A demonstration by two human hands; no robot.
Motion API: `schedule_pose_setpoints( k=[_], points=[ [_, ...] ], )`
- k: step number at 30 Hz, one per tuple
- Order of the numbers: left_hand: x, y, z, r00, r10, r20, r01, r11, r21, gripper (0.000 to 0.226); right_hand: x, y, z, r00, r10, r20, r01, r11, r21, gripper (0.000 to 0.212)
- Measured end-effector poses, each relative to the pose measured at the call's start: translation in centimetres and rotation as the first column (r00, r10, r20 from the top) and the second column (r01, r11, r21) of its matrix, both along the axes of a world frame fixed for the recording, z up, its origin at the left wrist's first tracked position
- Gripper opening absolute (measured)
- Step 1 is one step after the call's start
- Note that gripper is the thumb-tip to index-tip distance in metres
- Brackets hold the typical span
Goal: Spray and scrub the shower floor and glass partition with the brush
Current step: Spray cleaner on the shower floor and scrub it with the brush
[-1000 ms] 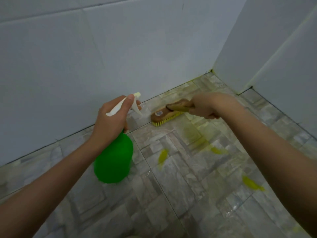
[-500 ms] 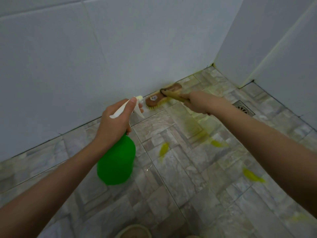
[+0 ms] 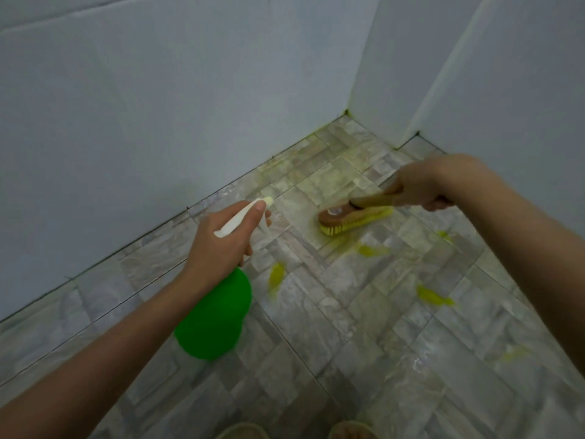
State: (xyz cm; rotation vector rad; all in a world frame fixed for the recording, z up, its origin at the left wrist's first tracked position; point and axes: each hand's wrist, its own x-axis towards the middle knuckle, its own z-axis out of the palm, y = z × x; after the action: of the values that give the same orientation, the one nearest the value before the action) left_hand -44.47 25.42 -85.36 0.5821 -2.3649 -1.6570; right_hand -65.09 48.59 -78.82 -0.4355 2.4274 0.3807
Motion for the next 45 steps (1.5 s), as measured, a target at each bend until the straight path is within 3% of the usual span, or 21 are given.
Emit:
schedule_pose_setpoints(
  k=[3, 7, 11, 13, 16, 21, 26, 30, 36, 41, 45],
  points=[
    [-0.9, 1.0, 0.1, 0.999, -0.02, 0.027, 0.02, 0.999, 0.029, 0.036, 0.7, 1.3, 0.0, 1.0, -0.011, -0.015, 0.012, 0.999, 0.049, 0.046],
    [-2.3, 3.4, 0.1, 0.996, -0.083, 0.036, 0.082, 0.996, 0.027, 0.036, -1.3, 3.3, -2.0, 0.988, -0.139, -0.066, 0.126, 0.978, -0.166, 0.047],
    [-3.1, 4.9, -0.4, 0.982, -0.183, 0.056, 0.183, 0.983, -0.003, 0.034, -0.5, 5.7, -4.8, 0.937, -0.337, -0.096, 0.29, 0.899, -0.327, 0.04],
    [-3.5, 5.9, -0.6, 0.973, -0.226, 0.058, 0.226, 0.974, -0.009, 0.039, 0.5, 6.7, -7.2, 0.873, -0.485, 0.049, 0.459, 0.785, -0.416, 0.034],
    [-3.8, 7.4, -0.9, 0.962, -0.265, 0.063, 0.265, 0.964, 0.007, 0.038, 1.8, 7.4, -8.8, 0.705, -0.62, 0.344, 0.68, 0.452, -0.577, 0.029],
    [-4.0, 9.7, -1.5, 0.928, -0.36, 0.097, 0.363, 0.931, -0.021, 0.028, 3.3, 10.3, -7.1, 0.597, -0.682, 0.423, 0.721, 0.224, -0.656, 0.026],
    [-4.2, 11.2, -2.1, 0.891, -0.43, 0.146, 0.44, 0.897, -0.038, 0.034, 5.4, 14.6, -6.0, 0.553, -0.73, 0.402, 0.713, 0.165, -0.682, 0.023],
    [-4.1, 12.3, -2.6, 0.91, -0.38, 0.164, 0.394, 0.917, -0.059, 0.041, 6.8, 16.5, -5.8, 0.488, -0.775, 0.403, 0.723, 0.1, -0.683, 0.02],
    [-4.3, 12.6, -2.4, 0.925, -0.344, 0.162, 0.362, 0.927, -0.1, 0.05, 8.3, 18.3, -6.4, 0.463, -0.787, 0.407, 0.743, 0.094, -0.663, 0.03],
    [-4.2, 12.6, -1.8, 0.942, -0.321, 0.097, 0.329, 0.941, -0.076, 0.046, 8.7, 18.5, -6.7, 0.465, -0.786, 0.407, 0.747, 0.101, -0.657, 0.031],
    [-4.2, 12.5, -0.3, 0.959, -0.27, -0.087, 0.264, 0.962, -0.073, 0.046, 8.7, 18.1, -6.9, 0.46, -0.787, 0.411, 0.754, 0.101, -0.649, 0.032]
  ],
)
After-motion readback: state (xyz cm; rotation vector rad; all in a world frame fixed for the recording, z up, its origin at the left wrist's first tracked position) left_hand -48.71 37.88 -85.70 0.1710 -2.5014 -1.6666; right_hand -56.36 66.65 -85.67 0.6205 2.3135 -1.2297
